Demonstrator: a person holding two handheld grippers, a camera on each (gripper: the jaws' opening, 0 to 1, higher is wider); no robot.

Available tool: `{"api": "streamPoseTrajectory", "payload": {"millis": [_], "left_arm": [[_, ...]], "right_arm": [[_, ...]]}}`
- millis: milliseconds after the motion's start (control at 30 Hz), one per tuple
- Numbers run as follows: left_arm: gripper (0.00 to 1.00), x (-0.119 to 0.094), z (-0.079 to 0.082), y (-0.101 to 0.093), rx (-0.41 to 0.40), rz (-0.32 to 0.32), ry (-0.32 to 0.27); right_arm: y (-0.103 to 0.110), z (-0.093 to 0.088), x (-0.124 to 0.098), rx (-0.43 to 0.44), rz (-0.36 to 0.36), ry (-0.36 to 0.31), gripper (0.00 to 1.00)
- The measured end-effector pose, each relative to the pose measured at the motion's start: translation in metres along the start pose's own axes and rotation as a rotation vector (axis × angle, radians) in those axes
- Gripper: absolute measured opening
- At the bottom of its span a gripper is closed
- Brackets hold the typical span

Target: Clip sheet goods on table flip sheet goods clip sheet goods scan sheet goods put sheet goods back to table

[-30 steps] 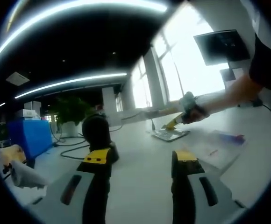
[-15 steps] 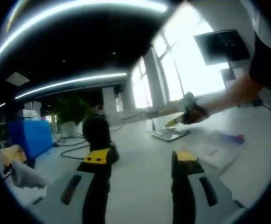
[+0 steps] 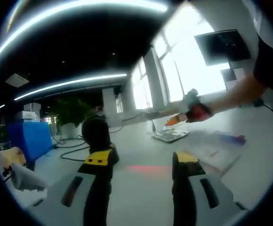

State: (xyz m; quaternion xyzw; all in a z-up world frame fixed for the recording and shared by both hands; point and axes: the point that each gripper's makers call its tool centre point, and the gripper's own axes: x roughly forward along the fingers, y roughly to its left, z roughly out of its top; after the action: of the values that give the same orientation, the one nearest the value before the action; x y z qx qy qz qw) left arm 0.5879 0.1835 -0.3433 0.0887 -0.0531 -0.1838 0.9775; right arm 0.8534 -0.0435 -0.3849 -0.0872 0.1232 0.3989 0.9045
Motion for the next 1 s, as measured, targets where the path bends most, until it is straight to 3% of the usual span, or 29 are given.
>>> {"api": "streamPoseTrajectory", "payload": {"millis": [133, 300, 567, 1000], "left_arm": [[0.42, 0.000, 0.001, 0.000, 0.001, 0.000, -0.003], [0.42, 0.000, 0.001, 0.000, -0.003, -0.002, -0.005], [0.42, -0.001, 0.002, 0.000, -0.007, -0.001, -0.012], [0.42, -0.002, 0.004, 0.000, -0.012, -0.006, -0.022]], "right_arm": [[0.006, -0.012, 0.004, -0.027, -0.005, 0.031, 0.50], [-0.001, -0.017, 0.006, 0.025, -0.023, 0.038, 0.50], [0.000, -0.024, 0.009, 0.032, -0.018, 0.068, 0.49], [0.000, -0.030, 0.011, 0.125, -0.012, 0.063, 0.50]]}}
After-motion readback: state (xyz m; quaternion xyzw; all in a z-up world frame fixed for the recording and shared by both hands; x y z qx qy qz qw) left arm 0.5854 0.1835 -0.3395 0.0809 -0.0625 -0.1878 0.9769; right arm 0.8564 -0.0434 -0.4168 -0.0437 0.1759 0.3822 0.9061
